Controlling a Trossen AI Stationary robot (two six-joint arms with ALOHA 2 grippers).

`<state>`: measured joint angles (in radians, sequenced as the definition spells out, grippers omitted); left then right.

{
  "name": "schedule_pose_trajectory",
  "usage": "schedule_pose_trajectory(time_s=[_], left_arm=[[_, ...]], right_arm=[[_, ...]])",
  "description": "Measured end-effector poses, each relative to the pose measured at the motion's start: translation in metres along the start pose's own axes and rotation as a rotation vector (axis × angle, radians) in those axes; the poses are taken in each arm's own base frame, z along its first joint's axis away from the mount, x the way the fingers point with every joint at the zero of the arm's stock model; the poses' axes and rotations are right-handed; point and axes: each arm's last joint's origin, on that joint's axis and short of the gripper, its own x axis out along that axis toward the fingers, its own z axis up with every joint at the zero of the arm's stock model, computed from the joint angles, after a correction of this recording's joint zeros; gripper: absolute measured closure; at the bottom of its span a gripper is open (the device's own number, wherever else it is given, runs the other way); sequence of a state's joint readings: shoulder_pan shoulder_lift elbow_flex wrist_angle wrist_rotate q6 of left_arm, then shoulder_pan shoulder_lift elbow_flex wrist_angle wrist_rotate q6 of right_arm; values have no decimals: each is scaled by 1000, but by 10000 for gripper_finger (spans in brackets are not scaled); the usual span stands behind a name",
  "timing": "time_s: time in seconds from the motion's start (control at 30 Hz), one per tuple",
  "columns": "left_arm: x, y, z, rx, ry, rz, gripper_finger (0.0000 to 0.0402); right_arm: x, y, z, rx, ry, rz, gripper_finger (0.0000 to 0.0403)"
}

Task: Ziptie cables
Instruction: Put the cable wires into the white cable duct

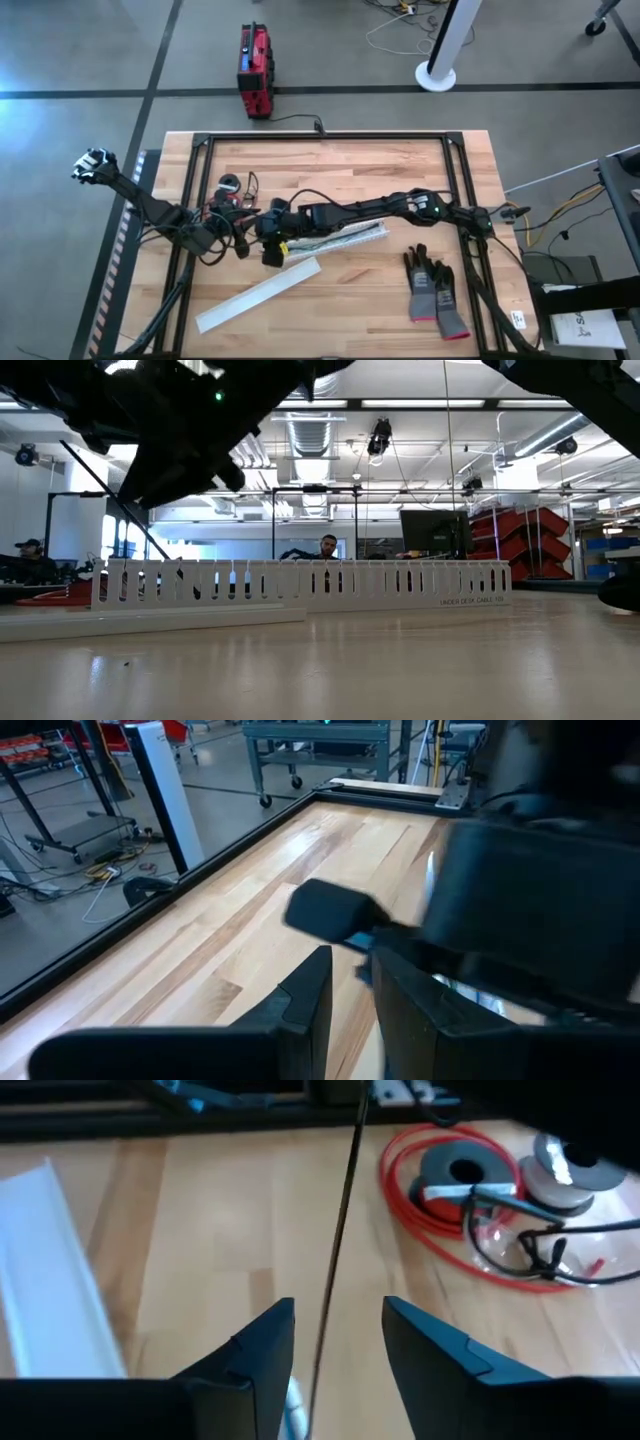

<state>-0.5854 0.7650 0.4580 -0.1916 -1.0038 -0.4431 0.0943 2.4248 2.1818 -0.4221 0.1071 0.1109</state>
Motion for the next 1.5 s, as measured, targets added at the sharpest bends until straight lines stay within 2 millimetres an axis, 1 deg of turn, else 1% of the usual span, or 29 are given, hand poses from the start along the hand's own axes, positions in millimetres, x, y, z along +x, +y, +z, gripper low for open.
schedule_pose_trajectory(time_s=[0.13, 0.23, 0.33, 0.5, 0.6, 0.63, 0.73, 0.8, 1.03, 1.1, 1.2, 1.27, 1.5], left_arm=[[0, 0, 0, 0, 0, 0, 342], [0, 0, 0, 0, 0, 0, 342], [0, 0, -1, 8, 4, 3, 342], [0, 0, 0, 2, 1, 0, 342], [0, 0, 0, 2, 2, 0, 342], [0, 0, -1, 6, 3, 1, 342], [-1, 1, 0, 2, 0, -1, 342], [-2, 2, 1, 11, 1, -6, 342], [-6, 12, -3, -4, 36, 18, 342], [-7, 13, -3, -23, 38, 20, 342], [-7, 13, -4, -38, 38, 19, 342], [-6, 12, -4, -48, 44, 16, 342], [-1, 3, -13, -28, 156, -94, 342]], right_arm=[[6, -1, -3, 14, -40, 7, 264], [10, -2, -7, 31, -62, 14, 280], [13, -4, -11, 32, -64, 10, 304], [13, -5, -8, 43, -87, 13, 358], [14, -6, -11, 47, -76, 13, 392], [14, -6, -11, 48, -72, 22, 397], [14, -5, -11, 79, -68, 60, 400], [14, 0, -13, 94, -57, 63, 402], [8, 28, -28, 199, 81, 75, 403], [6, 33, -33, 231, 122, 41, 403], [2, 40, -42, 246, 173, -90, 403], [1, 43, -47, 257, 197, -141, 403], [-2, 49, -53, 373, 242, -160, 403]])
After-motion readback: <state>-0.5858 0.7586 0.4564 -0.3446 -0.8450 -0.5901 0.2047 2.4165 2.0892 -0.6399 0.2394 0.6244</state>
